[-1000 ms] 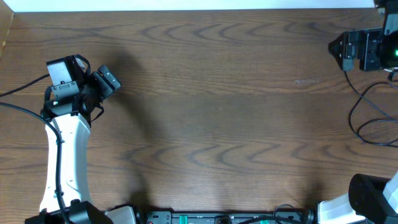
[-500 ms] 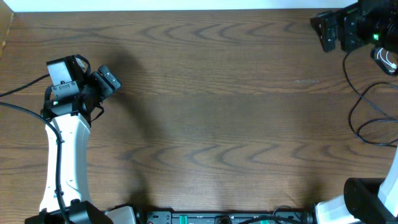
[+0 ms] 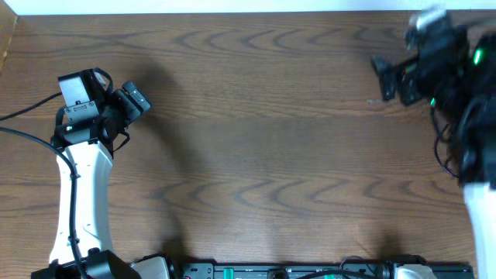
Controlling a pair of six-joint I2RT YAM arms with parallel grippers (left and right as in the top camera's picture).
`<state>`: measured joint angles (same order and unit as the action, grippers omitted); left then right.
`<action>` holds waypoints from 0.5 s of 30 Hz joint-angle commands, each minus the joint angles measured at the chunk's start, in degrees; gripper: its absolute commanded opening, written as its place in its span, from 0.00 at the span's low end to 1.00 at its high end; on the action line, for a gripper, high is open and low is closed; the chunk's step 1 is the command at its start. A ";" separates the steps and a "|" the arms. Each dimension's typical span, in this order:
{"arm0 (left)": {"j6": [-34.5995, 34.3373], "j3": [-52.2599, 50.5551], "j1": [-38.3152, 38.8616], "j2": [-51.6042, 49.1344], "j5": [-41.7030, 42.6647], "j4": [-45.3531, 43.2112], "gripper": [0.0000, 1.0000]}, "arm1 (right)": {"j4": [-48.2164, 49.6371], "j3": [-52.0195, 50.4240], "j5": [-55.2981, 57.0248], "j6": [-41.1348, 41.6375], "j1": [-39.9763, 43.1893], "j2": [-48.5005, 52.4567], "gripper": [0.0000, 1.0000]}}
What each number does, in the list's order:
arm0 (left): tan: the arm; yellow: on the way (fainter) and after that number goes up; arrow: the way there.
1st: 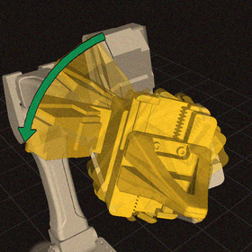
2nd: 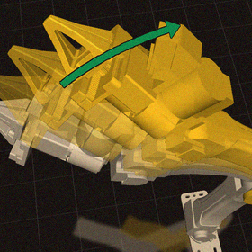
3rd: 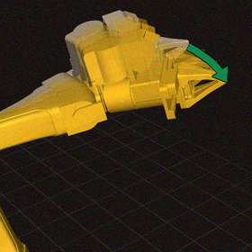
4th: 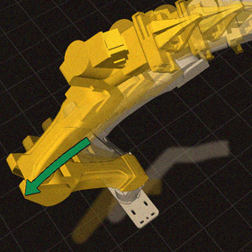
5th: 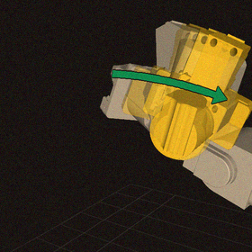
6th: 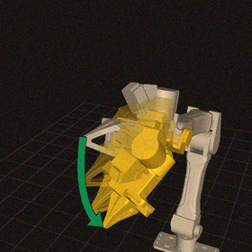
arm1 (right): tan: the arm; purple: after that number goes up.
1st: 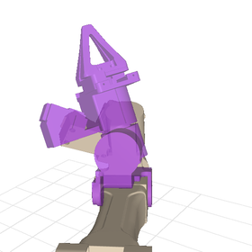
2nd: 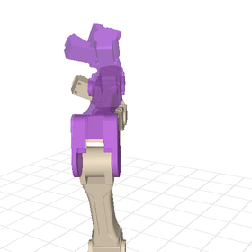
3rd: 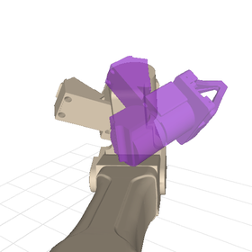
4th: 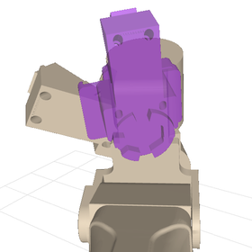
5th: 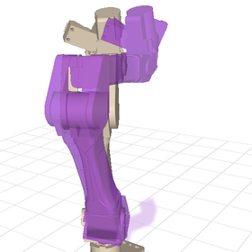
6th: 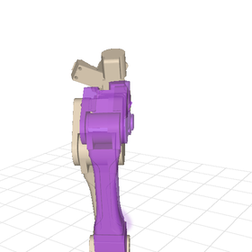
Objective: Untangle cables
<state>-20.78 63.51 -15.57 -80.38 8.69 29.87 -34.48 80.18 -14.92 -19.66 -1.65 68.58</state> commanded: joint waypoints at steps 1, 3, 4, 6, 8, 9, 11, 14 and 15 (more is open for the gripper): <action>0.31 0.85 0.17 -0.48 -0.15 0.11 0.98 | 11.32 -18.56 0.00 -0.76 -0.35 -10.91 0.99; 0.33 0.85 0.17 -0.48 -0.15 0.11 0.98 | 18.01 -27.43 0.00 -0.76 -0.72 -16.44 0.99; 0.33 0.85 0.17 -0.48 -0.15 0.09 0.98 | 20.90 -31.28 0.02 -0.76 -0.90 -18.88 0.99; 0.33 0.85 0.17 -0.48 -0.15 0.11 0.98 | 26.27 -38.64 0.00 -0.76 -1.07 -24.17 0.99; 0.33 0.85 0.17 -0.48 -0.15 0.09 0.98 | 32.35 -48.13 0.02 -0.76 -1.07 -31.76 0.99; 0.33 0.85 0.17 -0.48 -0.15 0.09 0.98 | 34.27 -51.28 0.07 -0.79 -1.07 -34.56 0.99; 0.33 0.85 0.17 -0.48 -0.15 0.11 0.98 | 37.03 -56.48 0.44 -0.76 -1.07 -39.63 0.99; 0.33 0.85 0.17 -0.48 -0.15 0.09 0.98 | 40.00 -63.17 0.46 -0.76 -1.07 -46.90 0.99; 0.31 0.85 0.17 -0.48 -0.15 0.11 0.98 | 40.63 -64.87 0.44 -0.76 -1.07 -48.98 0.99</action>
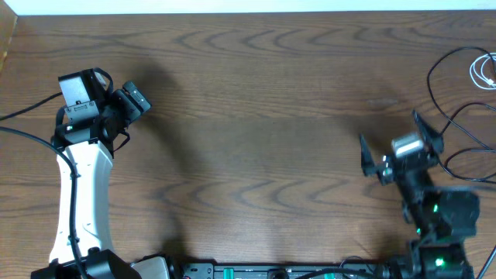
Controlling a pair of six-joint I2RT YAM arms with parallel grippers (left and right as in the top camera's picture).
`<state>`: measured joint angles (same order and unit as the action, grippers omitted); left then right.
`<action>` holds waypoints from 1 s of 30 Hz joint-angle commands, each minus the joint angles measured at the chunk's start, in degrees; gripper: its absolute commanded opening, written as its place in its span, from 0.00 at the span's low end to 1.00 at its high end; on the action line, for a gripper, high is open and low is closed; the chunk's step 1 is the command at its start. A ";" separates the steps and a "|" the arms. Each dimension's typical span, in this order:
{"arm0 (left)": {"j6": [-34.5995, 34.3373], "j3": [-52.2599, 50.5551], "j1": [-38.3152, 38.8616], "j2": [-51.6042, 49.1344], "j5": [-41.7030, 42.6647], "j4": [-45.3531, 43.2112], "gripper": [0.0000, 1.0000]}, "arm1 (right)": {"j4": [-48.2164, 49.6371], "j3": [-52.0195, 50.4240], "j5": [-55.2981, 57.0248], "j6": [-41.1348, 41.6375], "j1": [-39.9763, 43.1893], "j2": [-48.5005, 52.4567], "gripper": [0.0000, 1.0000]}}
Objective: Untangle cables
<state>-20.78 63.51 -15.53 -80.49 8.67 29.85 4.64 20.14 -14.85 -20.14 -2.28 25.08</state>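
Observation:
A thin black cable (453,74) lies in loose loops at the table's far right. A white cable (486,71) is coiled beside it at the right edge, and the two overlap there. Nearer the front edge my right gripper (392,139) stands open with nothing between its fingers, left of and below the cables. My left gripper (133,99) is far off at the table's left, its fingers together and empty.
The wooden table (263,147) spans the view. A white wall edge runs along the back. The left arm's own black cable (31,138) trails off the left side. A black equipment bar (279,271) lies along the front edge.
My right arm was at the back right corner, covering the cables. It now sits near the front right with its gripper open, and the black and white cables show. The left arm has not moved.

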 commanded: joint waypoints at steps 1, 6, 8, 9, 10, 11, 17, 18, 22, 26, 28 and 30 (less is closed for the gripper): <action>0.33 0.85 0.13 -0.37 -0.13 0.11 0.98 | 2.14 -6.56 0.37 -0.28 -0.44 -7.45 0.99; 0.33 0.85 0.13 -0.37 -0.13 0.13 0.98 | 3.65 -13.55 0.04 -0.24 -0.46 -15.82 0.99; 0.33 0.85 0.13 -0.37 -0.13 0.11 0.98 | 3.72 -16.24 -0.42 -0.24 -0.44 -19.04 0.99; 0.33 0.85 0.13 -0.37 -0.13 0.13 0.98 | 3.69 -17.05 -0.50 -0.26 -0.44 -20.15 0.99; 0.31 0.85 0.13 -0.37 -0.13 0.13 0.98 | 3.67 -17.57 -0.50 -0.26 -0.44 -20.92 0.99; 0.33 0.85 0.13 -0.37 -0.13 0.13 0.98 | 3.69 -18.08 -0.50 -0.26 -0.44 -21.57 0.99; 0.31 0.85 0.13 -0.37 -0.13 0.13 0.98 | 0.44 -19.82 -0.96 -0.07 -0.50 -24.81 0.99; 0.33 0.85 0.13 -0.37 -0.13 0.13 0.98 | 0.22 -19.82 -0.96 -0.07 -0.50 -24.81 0.99; 0.33 0.85 0.13 -0.37 -0.13 0.13 0.98 | -2.58 -19.82 -0.96 -0.07 -0.48 -24.81 0.99; 0.33 0.85 0.13 -0.37 -0.13 0.13 0.98 | -7.74 -19.82 -1.79 1.84 -0.52 -24.81 0.99; 0.33 0.85 0.13 -0.37 -0.13 0.11 0.98 | -7.67 -19.82 -1.81 5.03 -0.55 -24.81 0.99; 0.31 0.85 0.13 -0.37 -0.13 0.13 0.98 | -7.65 -19.82 -1.81 5.53 -0.46 -24.79 0.99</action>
